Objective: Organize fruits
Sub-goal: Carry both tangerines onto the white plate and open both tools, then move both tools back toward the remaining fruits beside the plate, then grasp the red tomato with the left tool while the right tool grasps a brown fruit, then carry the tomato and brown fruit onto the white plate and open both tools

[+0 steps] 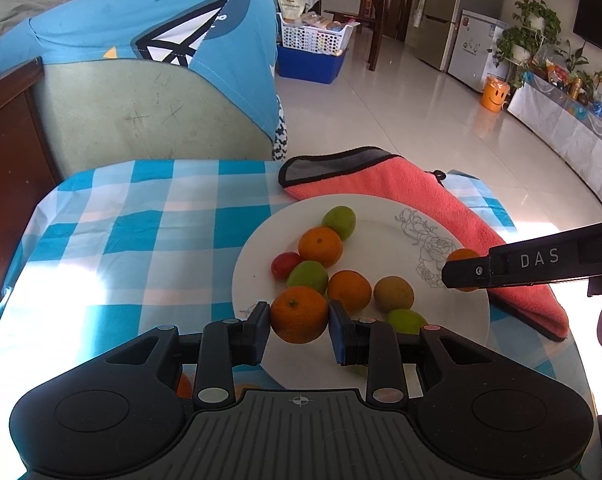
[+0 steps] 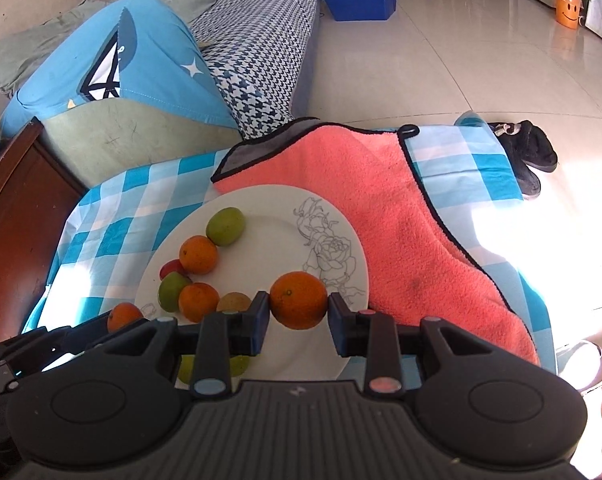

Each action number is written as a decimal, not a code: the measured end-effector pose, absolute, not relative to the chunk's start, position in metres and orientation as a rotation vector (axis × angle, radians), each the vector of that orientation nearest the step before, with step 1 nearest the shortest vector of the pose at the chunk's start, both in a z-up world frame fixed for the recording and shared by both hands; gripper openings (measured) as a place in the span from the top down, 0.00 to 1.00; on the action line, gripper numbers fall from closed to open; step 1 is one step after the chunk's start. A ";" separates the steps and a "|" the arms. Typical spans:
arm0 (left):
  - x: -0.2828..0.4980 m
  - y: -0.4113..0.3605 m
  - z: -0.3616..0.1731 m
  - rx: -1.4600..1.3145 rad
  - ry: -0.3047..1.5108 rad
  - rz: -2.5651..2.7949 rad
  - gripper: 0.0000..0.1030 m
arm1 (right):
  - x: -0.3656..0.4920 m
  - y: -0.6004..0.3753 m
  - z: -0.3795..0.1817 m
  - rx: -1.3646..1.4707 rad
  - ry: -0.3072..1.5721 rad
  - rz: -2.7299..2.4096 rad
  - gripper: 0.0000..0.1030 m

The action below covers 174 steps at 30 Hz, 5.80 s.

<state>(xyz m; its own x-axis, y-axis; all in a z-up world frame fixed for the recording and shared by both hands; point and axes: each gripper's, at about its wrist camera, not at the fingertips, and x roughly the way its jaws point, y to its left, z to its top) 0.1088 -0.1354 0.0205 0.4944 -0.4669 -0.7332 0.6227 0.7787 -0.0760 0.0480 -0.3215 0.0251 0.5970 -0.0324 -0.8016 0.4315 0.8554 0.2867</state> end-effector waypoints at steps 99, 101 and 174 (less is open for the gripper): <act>0.073 -0.019 0.010 0.049 0.944 -0.419 0.22 | 0.018 -0.178 0.003 0.109 0.878 0.163 0.72; 0.072 -0.022 0.008 0.051 0.938 -0.427 0.23 | 0.019 -0.178 0.001 0.105 0.872 0.160 0.68; 0.059 -0.035 0.018 0.056 0.830 -0.457 0.82 | 0.018 -0.208 0.014 0.265 0.874 0.099 0.72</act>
<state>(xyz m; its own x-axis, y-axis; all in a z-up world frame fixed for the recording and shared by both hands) 0.0591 -0.0352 0.0178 0.5835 -0.3700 -0.7229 0.4129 0.9017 -0.1281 0.0176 -0.2076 0.0136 0.6398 0.1931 -0.7438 0.0225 0.9628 0.2694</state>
